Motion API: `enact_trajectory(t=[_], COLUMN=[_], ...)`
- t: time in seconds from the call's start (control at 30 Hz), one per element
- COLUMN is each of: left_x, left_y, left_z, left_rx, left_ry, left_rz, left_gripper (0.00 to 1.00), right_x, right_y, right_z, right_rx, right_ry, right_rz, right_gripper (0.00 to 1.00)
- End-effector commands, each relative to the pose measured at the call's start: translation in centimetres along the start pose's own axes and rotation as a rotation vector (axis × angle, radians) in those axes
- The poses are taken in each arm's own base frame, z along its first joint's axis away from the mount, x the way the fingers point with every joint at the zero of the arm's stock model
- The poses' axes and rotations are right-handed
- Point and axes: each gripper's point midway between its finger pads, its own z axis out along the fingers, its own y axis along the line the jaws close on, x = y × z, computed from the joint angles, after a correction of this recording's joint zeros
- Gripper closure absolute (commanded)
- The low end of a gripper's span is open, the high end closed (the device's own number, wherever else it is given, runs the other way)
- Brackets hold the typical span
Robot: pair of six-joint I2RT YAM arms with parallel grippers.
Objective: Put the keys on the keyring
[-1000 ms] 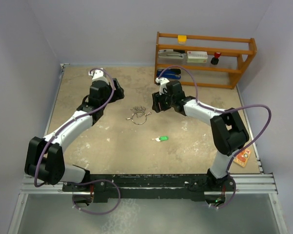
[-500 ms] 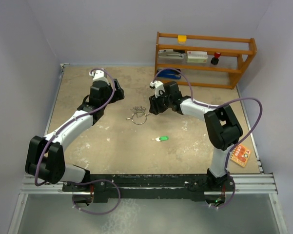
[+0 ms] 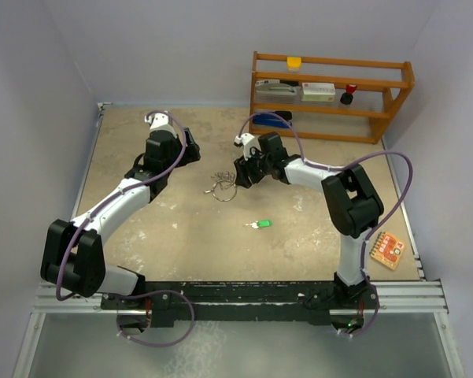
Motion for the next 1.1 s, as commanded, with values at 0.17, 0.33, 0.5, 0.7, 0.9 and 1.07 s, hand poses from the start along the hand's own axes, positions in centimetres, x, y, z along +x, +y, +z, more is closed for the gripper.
enact_trajectory(t=[0.17,0.33,0.5,0.7,0.9,1.07], left_x=[-2.6,-2.7,-2.5,-2.7,-2.5,-2.5], left_y=[-1.2,-1.1,-1.0,-1.0,-1.0,-1.1], left_z=[-0.2,-0.2,-0.1,-0.1,0.0,0.0], left_rx=[0.018,0.012,0.006,0.007,0.005,0.007], left_ry=[-0.065,-0.066,-0.062,-0.066,-0.062,-0.062], left_rz=[0.010,0.014,0.018,0.016,0.016,0.016], left_gripper=[0.21,0.21,0.21,0.21,0.21,0.21], right_x=[-2.3,-1.6,-0.9,-0.2,0.5,0.6], right_y=[0.4,0.4,0.1,0.2,-0.3,-0.9], right_z=[0.8,1.3,1.5,1.3,0.9,0.6], right_rx=[-0.010,-0.027,-0.029,-0.067,-0.063,-0.052], right_ry=[-0.027,-0.001,0.016,0.027,0.035,0.035], right_rz=[-0.102,-0.120,-0.117,-0.089,-0.070,-0.064], right_gripper=[0.42,0.41,0.41,0.43,0.46,0.50])
